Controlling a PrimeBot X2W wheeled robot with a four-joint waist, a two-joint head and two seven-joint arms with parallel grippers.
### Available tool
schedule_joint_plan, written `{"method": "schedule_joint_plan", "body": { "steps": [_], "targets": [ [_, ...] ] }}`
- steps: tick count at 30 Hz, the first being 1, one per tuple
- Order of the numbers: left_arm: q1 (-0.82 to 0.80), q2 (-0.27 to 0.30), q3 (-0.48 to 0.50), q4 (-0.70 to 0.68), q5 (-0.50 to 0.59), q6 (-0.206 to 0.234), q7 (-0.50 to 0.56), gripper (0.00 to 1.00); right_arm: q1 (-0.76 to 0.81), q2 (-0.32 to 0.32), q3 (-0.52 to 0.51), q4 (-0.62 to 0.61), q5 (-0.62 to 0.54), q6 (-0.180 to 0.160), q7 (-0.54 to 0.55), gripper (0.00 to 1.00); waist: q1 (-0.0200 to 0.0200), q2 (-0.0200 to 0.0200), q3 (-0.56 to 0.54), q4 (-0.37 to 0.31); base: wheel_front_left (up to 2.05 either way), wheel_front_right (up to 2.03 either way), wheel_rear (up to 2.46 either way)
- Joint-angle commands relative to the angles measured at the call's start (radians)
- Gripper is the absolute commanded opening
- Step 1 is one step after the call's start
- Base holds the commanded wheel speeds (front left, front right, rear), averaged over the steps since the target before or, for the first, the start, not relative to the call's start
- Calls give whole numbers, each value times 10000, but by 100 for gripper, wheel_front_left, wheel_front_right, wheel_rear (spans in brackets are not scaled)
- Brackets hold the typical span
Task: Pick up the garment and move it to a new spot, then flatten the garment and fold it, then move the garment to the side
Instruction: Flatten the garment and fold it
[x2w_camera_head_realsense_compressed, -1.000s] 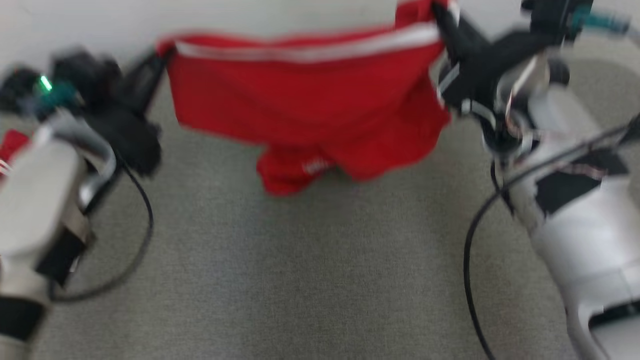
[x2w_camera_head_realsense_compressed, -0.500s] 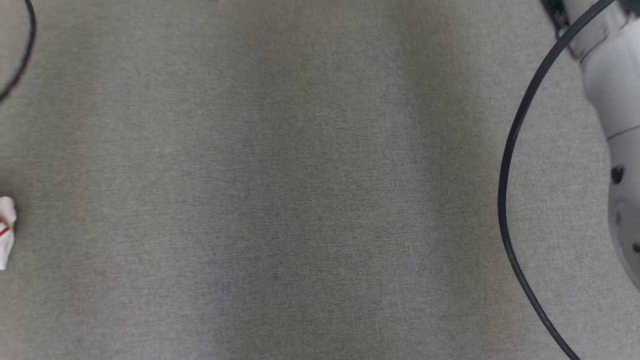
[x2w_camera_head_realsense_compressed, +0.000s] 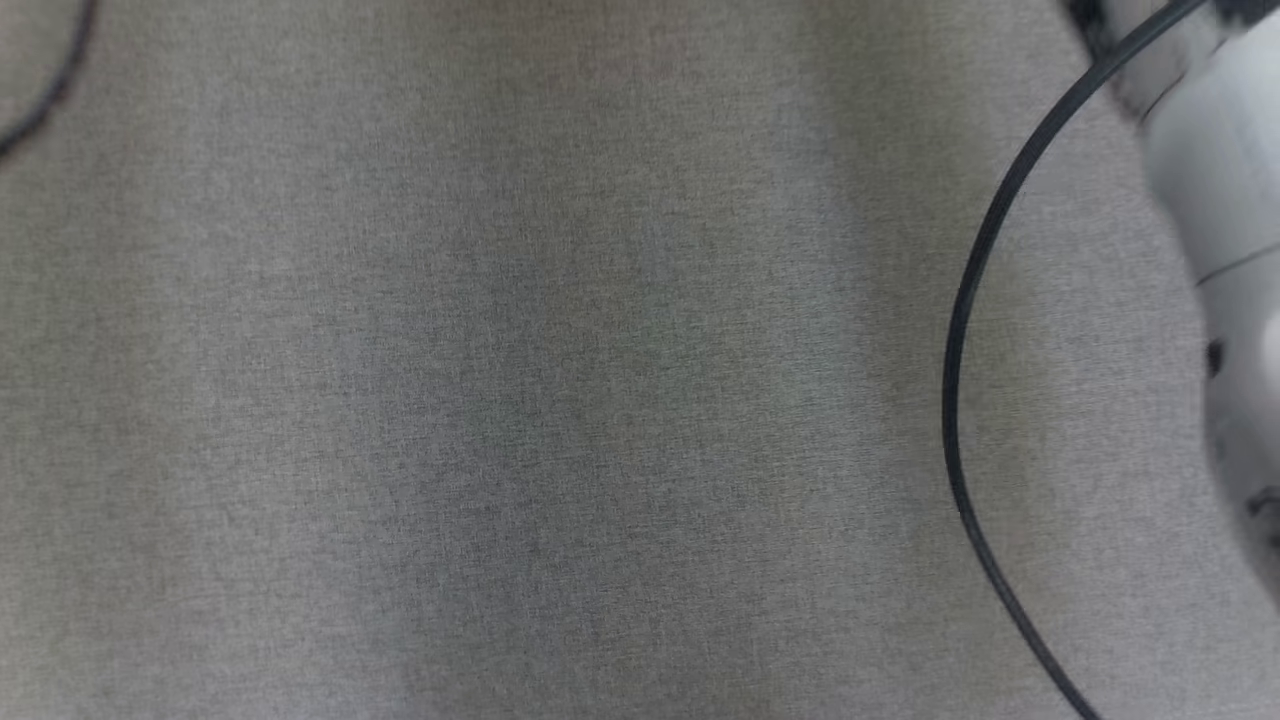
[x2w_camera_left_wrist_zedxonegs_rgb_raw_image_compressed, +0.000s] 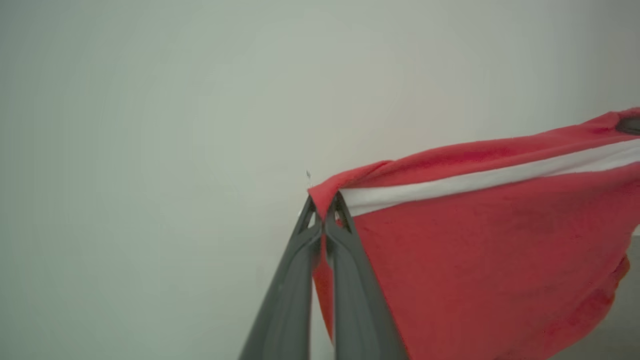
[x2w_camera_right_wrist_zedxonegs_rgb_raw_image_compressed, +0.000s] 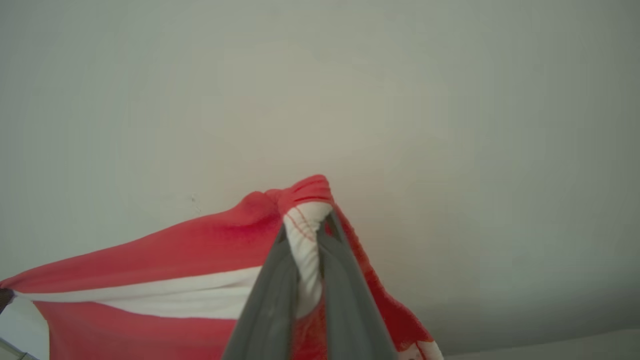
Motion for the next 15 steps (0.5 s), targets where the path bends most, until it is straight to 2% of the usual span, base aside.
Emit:
{"method": "schedule_joint_plan", "body": {
  "steps": [1,7,12,15],
  "targets": [
    [458,27,-30,59,-125,19,-222,0,388,17,120,-90,191,-10,56,0,-2,-2,101,53,0,0,0],
    [2241,35,-151,-599,-348,20,-711,0,2073,-266,1080,-834,517,-10,-5,0,-2,-2,-252,138,0,0,0],
    [4429,221,163,-1838,-764,328,-844,0,4009,-605,1852,-1706,974,-10,-228,0,-2,-2,-853,126,0,0,0],
    [6017,271,371,-2781,-1053,658,-859,0,5323,-920,2260,-2299,1344,-10,-333,0,-2,-2,-1265,167,0,0,0]
  ]
}}
